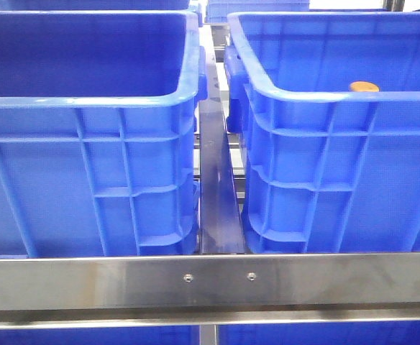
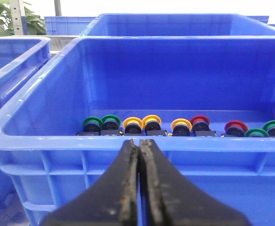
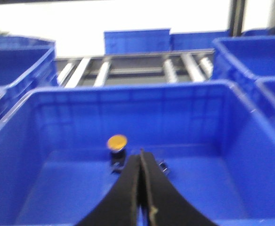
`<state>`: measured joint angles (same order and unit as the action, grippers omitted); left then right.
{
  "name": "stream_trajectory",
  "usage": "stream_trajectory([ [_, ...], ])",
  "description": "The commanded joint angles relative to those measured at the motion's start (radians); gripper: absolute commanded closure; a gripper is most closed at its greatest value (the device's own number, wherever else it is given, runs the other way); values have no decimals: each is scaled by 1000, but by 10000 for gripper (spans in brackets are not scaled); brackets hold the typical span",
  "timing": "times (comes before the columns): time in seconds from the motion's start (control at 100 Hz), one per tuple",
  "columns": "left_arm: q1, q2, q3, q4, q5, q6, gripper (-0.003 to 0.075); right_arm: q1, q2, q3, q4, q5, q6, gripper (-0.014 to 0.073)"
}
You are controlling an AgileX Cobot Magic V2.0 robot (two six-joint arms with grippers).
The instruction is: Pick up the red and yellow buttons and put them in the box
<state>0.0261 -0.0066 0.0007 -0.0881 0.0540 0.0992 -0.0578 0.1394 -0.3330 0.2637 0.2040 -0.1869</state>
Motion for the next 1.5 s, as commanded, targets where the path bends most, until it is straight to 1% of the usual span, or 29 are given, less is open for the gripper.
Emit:
stream_trajectory([
  [0.0,4,-29,54,0,-78,-11,740,15,14,1,-189,-161,151,661],
  [0.13,4,-29,54,0,-78,-11,740,41,14,83,-300,-249,240,661],
  [0.28,4,-29,54,0,-78,-11,740,61,-4,181,-349,-350,274,661],
  [0.6,4,-29,54,0,-78,-11,740,76,-102,348,-362,-363,282,661],
  [0.64,4,-29,54,0,-78,-11,740,79,-123,346,-362,-311,282,661],
  [0.74,4,-29,54,0,-78,-11,740,81,-176,347,-362,-295,282,661],
  [1.49,4,-29,54,0,-78,-11,740,82,-175,347,-362,-280,282,661],
])
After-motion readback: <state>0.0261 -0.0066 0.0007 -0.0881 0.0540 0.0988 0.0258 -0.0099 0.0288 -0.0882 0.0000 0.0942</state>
